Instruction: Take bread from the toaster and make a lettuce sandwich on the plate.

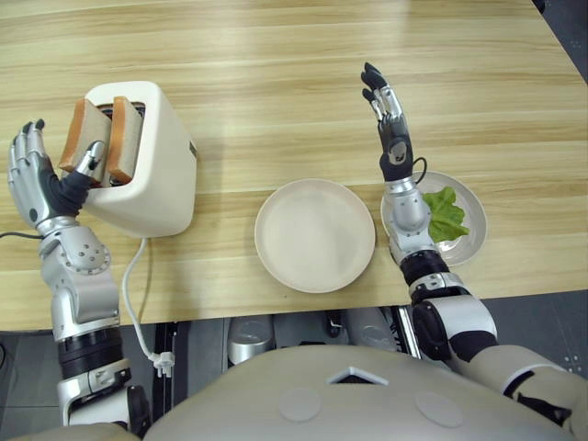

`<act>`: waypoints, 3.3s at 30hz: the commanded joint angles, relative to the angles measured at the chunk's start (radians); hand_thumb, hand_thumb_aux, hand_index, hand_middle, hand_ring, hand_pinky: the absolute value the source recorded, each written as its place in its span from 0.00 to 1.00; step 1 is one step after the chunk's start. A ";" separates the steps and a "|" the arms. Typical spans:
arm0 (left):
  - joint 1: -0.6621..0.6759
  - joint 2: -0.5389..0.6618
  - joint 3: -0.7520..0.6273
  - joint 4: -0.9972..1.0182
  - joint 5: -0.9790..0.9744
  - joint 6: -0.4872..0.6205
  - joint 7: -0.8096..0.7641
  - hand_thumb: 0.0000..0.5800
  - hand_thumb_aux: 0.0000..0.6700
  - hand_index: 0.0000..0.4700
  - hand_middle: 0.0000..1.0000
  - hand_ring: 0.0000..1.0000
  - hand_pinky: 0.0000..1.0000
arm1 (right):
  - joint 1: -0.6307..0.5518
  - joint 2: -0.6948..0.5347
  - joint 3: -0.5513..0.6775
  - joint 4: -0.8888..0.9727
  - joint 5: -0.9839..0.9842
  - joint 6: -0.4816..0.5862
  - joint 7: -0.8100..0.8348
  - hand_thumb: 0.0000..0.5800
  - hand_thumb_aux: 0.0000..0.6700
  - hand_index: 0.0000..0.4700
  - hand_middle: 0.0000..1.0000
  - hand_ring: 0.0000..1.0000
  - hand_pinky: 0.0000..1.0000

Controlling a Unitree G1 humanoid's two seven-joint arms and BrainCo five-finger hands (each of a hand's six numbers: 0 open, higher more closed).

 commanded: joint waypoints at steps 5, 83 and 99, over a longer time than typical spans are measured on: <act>0.006 0.013 -0.040 0.025 -0.009 0.013 0.009 1.00 1.00 0.98 0.00 0.00 0.00 | 0.004 -0.004 0.009 -0.003 -0.018 -0.009 -0.011 0.00 0.00 0.00 0.00 0.00 0.00; -0.293 -0.006 -0.769 0.318 -0.311 -0.121 -0.683 0.00 0.00 0.00 1.00 1.00 1.00 | 0.314 -0.736 0.242 0.052 -0.675 0.397 -0.781 0.79 0.54 0.53 0.00 0.00 0.00; -0.302 0.064 -0.775 0.183 -0.093 -0.125 -0.623 0.00 0.00 0.00 0.00 0.00 0.00 | 0.337 -0.735 0.277 0.071 -0.652 0.367 -0.738 0.82 0.58 0.56 0.00 0.00 0.00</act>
